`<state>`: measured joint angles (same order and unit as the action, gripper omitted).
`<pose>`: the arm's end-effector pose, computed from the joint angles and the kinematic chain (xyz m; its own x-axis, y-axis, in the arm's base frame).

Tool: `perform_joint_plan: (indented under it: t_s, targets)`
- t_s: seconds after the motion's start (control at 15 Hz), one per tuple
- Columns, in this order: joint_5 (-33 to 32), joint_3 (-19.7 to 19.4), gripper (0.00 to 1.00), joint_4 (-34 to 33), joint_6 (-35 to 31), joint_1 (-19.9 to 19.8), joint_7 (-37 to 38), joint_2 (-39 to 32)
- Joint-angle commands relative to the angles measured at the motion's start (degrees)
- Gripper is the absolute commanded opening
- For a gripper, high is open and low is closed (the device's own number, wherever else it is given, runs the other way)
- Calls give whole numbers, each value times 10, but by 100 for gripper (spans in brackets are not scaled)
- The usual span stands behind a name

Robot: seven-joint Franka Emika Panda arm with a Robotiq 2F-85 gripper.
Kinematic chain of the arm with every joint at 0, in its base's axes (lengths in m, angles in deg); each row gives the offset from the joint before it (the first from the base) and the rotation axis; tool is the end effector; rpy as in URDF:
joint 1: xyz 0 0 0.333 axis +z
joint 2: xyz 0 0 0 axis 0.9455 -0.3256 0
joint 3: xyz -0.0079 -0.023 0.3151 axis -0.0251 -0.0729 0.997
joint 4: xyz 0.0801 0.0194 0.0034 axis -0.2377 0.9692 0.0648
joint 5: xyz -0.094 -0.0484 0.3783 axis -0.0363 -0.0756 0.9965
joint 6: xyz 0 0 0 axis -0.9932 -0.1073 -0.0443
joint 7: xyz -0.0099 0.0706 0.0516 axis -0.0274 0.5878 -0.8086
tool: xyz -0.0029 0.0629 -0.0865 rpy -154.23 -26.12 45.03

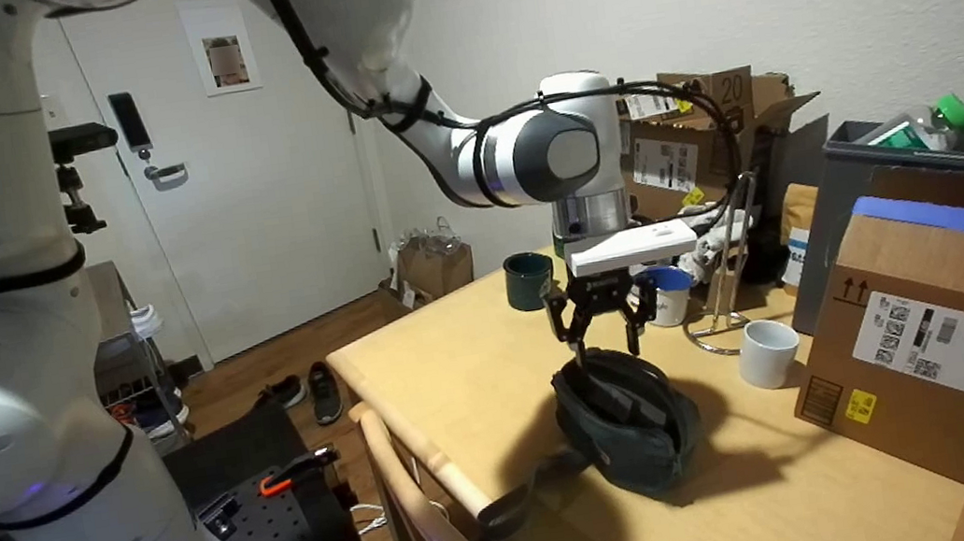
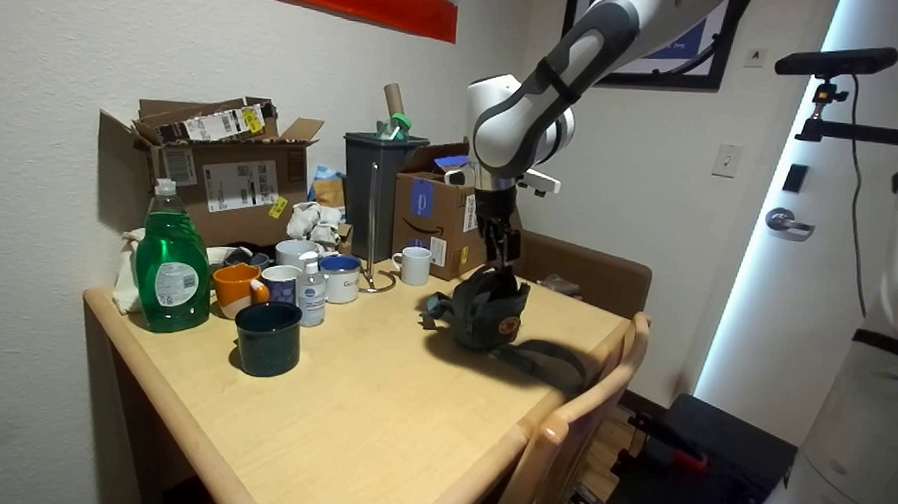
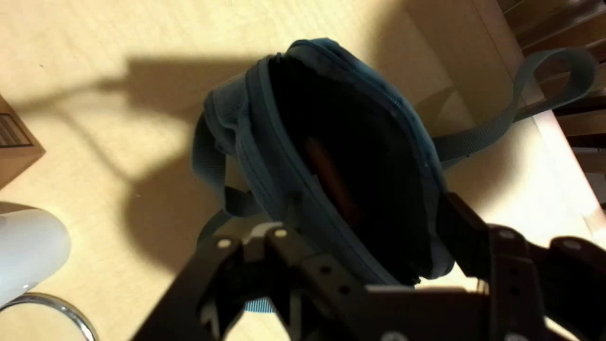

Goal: Take the orange object from the table and put it in the blue bag

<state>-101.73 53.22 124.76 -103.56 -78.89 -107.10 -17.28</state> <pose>0.5459 -0.1197 0.2899 0.4446 0.8639 -0.2369 0.8944 -0.4423 0.0656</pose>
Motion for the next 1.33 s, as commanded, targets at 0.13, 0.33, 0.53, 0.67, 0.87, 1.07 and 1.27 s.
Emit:
perform_joint_plan:
  t_s: [0.13, 0.33, 0.53, 0.67, 0.87, 1.07, 1.27]
  targets:
    - [-35, 0, 100, 104, 5, 19, 63, 157]
    - [-39, 15, 100, 118, 19, 39, 103, 193]
    - [-18, 30, 100, 113, 60, 61, 152, 205]
    - [15, 40, 100, 109, 115, 77, 190, 209]
    - [56, 51, 100, 118, 173, 94, 273, 225]
    - [95, 55, 100, 129, 201, 105, 365, 241]
    - [101, 50, 100, 118, 191, 108, 373, 221]
